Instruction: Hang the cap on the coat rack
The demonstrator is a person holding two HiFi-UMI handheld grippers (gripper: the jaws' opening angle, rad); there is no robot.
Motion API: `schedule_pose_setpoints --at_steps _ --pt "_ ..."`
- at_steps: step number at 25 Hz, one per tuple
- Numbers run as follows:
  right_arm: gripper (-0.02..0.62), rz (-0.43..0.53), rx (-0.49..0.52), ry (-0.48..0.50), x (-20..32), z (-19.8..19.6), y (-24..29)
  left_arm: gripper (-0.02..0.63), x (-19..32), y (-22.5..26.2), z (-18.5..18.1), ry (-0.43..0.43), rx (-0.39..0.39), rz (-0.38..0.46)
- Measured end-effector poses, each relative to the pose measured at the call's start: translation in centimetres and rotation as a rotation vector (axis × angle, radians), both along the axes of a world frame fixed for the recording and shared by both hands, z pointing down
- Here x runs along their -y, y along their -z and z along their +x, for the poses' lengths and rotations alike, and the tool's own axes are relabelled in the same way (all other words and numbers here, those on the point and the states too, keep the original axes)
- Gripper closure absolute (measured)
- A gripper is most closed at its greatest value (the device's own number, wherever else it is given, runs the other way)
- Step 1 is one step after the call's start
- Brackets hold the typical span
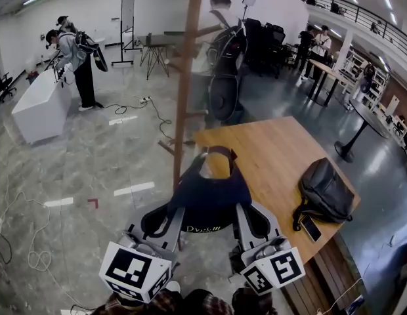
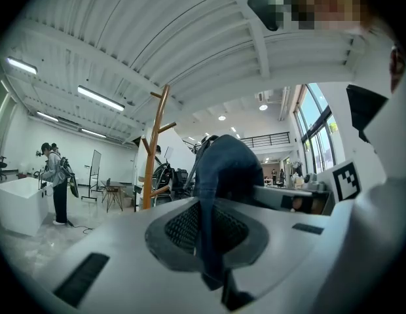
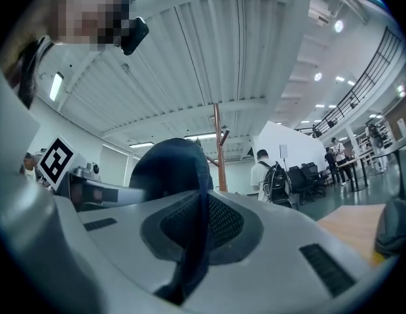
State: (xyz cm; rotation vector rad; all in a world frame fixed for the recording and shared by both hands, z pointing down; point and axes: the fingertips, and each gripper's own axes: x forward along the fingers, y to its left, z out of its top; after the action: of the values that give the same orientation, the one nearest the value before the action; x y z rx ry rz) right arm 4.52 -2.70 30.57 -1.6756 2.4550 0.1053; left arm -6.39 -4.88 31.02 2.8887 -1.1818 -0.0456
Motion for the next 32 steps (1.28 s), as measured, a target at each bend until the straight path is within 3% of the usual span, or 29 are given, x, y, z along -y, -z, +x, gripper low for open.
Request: schedule_pose_setpoints --at_steps 7,18,26,32 --pt "0.575 -0.064 -0.006 -0.010 5.9 2.4 -0.2 0.584 6.0 -0.4 2.4 -0.020 0.003 -0.061" --pt "0.575 -0.073 -0.026 0.113 16.2 6.9 1.0 0.584 16.0 1.0 7.0 0.104 -0.015 -0.069" --pt "0.575 -0.064 -0.018 0.185 19.6 8.5 1.9 0.584 18.2 1.8 8.4 0.157 -0.025 -0.061" --pt "0.575 -0.044 -0.009 0.198 20.7 8.4 2.0 0.584 19.0 2.1 8.3 0.151 -0.016 -0.036"
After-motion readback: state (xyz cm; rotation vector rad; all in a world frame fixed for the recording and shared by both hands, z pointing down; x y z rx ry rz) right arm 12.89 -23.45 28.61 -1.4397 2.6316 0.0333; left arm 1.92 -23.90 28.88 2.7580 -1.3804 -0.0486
